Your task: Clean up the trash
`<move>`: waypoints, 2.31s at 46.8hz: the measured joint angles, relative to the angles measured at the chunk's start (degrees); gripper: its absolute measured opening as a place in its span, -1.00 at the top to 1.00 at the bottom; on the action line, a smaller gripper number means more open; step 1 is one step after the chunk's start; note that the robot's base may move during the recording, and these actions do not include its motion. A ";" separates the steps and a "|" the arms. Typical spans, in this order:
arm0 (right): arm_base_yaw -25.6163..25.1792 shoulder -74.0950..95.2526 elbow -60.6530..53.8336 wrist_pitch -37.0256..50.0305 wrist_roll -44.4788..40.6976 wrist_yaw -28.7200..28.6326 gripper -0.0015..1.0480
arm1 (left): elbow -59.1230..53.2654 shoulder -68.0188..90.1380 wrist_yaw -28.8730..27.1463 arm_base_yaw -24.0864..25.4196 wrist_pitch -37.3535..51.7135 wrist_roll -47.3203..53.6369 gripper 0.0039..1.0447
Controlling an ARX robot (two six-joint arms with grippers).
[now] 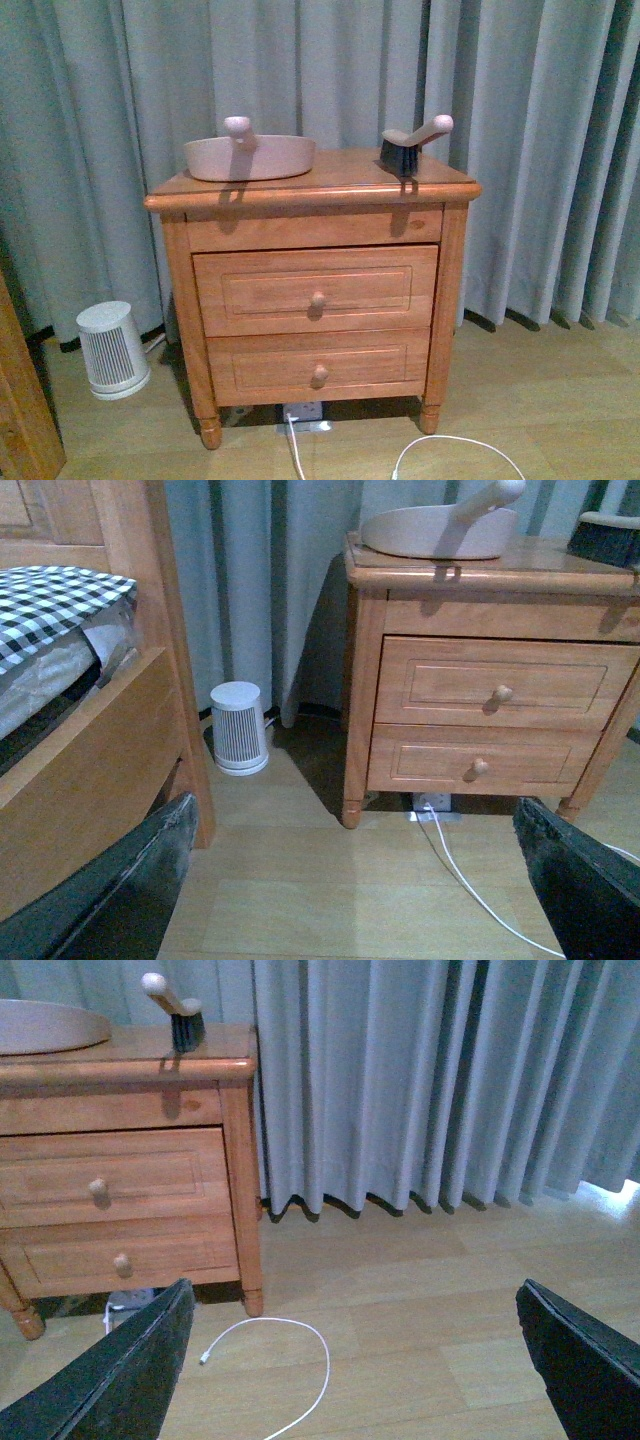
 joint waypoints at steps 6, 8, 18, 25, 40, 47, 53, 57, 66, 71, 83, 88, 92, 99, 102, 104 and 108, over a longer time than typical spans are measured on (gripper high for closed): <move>0.00 0.00 0.00 0.00 0.00 0.00 -0.86 | 0.00 0.00 0.00 0.00 0.00 0.00 -0.86; 0.00 0.00 0.00 0.00 0.00 0.00 -0.86 | 0.00 0.00 0.00 0.00 0.00 0.00 -0.86; 0.00 0.00 0.00 0.00 0.00 0.00 -0.86 | 0.00 0.00 0.00 0.00 0.00 0.00 -0.86; 0.00 0.00 0.00 0.00 0.00 0.00 -0.86 | 0.00 0.00 0.00 0.00 0.00 0.00 -0.86; 0.00 0.00 0.00 0.00 0.00 0.00 -0.86 | 0.00 0.00 0.00 0.00 0.00 0.00 -0.86; 0.00 0.00 0.00 0.00 0.00 0.00 -0.86 | 0.00 0.00 0.00 0.00 0.00 0.00 -0.86; 0.00 0.00 0.00 0.00 0.00 0.00 -0.86 | 0.00 0.00 0.00 0.00 0.00 0.00 -0.86; 0.00 -0.02 0.00 0.00 0.00 0.00 -0.86 | 0.00 0.00 0.00 0.00 0.00 0.00 -0.86; 0.00 -0.02 0.00 0.00 0.00 0.00 -0.86 | 0.00 0.00 0.00 0.00 0.00 0.00 -0.86; 0.00 -0.02 0.00 0.00 0.00 0.00 -0.86 | 0.00 0.00 0.00 0.00 0.00 0.00 -0.86; 0.00 0.00 0.00 0.00 0.00 0.02 -0.86 | 0.00 0.00 0.04 0.00 0.00 0.00 -0.86; 0.00 0.00 0.00 0.00 0.00 0.00 -0.86 | 0.00 0.00 -0.02 0.00 0.00 0.00 -0.86; 0.00 -0.02 0.00 0.00 0.00 0.02 -0.86 | 0.00 0.00 0.00 0.00 0.00 0.00 -0.86; 0.00 -0.02 0.00 0.00 0.00 -0.02 -0.86 | 0.00 0.00 0.04 0.00 0.00 0.00 -0.86; 0.00 0.07 0.00 -0.04 0.00 0.17 -0.86 | 0.00 0.02 0.02 0.00 0.00 0.00 -0.86; 0.00 0.04 0.00 -0.07 0.00 0.11 -0.86 | 0.00 -0.04 0.04 0.00 0.00 0.00 -0.86; 0.02 0.00 0.00 -0.07 0.00 -0.02 -0.86 | 0.00 -0.07 0.02 0.00 0.00 0.00 -0.86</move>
